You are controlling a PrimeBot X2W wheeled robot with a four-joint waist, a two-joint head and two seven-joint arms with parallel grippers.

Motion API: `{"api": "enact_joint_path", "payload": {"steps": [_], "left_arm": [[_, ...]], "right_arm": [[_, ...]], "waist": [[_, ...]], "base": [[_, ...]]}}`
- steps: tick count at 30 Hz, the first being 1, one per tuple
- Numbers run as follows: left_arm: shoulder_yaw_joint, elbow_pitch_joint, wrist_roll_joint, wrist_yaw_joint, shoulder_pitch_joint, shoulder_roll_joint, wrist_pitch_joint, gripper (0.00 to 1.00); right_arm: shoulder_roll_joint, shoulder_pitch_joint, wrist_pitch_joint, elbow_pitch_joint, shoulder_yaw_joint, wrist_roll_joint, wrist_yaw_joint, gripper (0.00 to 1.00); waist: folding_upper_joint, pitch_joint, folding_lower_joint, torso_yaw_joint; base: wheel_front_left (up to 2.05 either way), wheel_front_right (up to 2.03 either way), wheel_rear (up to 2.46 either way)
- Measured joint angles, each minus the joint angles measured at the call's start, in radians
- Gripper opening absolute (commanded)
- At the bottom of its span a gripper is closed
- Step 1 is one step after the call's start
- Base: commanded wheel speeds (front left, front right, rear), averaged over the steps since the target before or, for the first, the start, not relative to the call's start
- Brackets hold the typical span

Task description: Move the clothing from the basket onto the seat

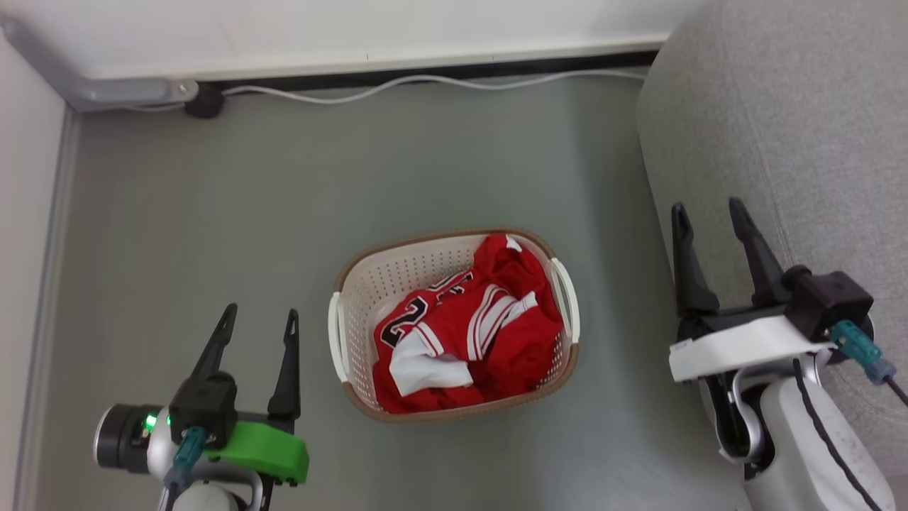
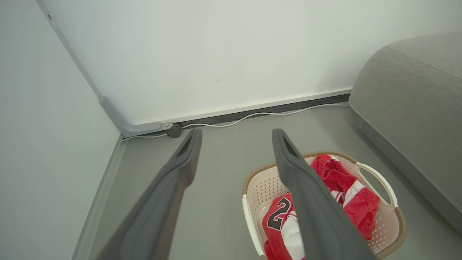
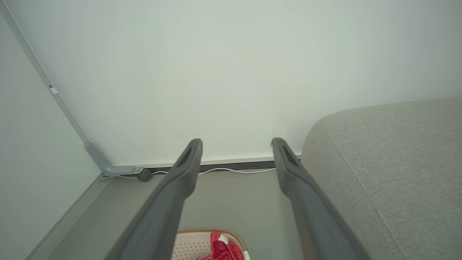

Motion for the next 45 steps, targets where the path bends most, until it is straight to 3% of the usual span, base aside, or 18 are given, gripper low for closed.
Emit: {"api": "enact_joint_path", "payload": {"steps": [26, 45], "left_arm": [[-0.148, 0.286, 0.128, -0.084, -0.367, -0.001, 0.068, 1.00], [-0.235, 0.439, 0.202, -0.117, -0.598, 0.004, 0.115, 1.00]], "right_arm": [[0.014, -0.312, -0.003, -0.059, -0.026, -0.006, 0.009, 1.00], [0.022, -0.492, -0.004, -0.102, -0.043, -0.007, 0.014, 1.00]], "waist": [[0.0000, 0.365, 0.0001, -0.093], [0.0000, 0.617, 0.0000, -0.139]], "base": [[0.00, 0.00, 0.00], [0.00, 0.00, 0.00]]}}
